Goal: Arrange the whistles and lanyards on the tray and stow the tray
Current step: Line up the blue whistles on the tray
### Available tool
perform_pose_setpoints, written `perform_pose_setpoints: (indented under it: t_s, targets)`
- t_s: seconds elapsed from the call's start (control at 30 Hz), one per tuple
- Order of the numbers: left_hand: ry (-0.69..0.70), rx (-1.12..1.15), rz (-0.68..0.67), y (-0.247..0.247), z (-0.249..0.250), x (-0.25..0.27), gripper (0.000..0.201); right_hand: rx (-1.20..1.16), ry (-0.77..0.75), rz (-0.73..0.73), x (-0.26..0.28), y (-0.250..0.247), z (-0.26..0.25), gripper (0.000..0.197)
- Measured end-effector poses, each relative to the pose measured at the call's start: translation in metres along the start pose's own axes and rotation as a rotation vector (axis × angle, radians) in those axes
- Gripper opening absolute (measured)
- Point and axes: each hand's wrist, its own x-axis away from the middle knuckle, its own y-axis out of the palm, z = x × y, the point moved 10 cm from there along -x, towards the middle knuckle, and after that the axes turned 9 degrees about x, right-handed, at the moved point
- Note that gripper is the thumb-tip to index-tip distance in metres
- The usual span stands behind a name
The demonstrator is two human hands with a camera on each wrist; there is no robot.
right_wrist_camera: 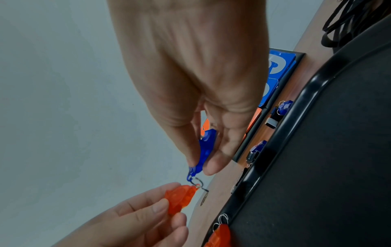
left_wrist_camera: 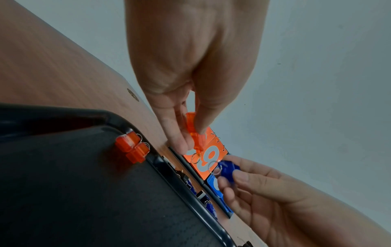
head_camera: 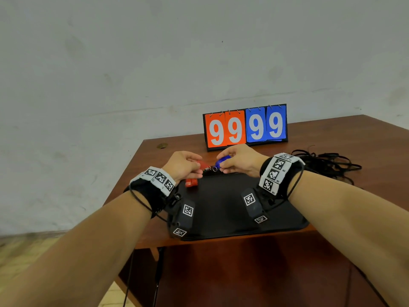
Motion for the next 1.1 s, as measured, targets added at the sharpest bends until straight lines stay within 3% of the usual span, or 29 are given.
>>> perform_pose_setpoints:
  t_s: [0.13,0.23,0.4,0.73,1.1]
  targets:
    - [0.025,-0.125,0.042,-0.007,-0.001,-0.011,0.019,0.036,0.041,0.027,-0.01,-0.001,0.007,0.024]
    - [0.048,-0.303,0.045,-0.009,-0.003,-0.023,0.015,0.261,0.058,0.093,-0.023,-0.005,0.015,0.016]
    - [0.158,-0.644,0.042,-0.003,0.004,-0.03,0.018,0.511,0.102,0.094,-0.043,0.005,0.022,0.022]
    - [0.174,-1.02,0.042,0.015,0.009,-0.036,0.018,0.657,0.105,0.026,-0.06,0.026,0.016,0.017]
    - [0.119,-1.164,-0.088,0.035,-0.005,-0.038,0.036,0.926,-0.007,-0.019,-0.059,0.043,0.007,0.023]
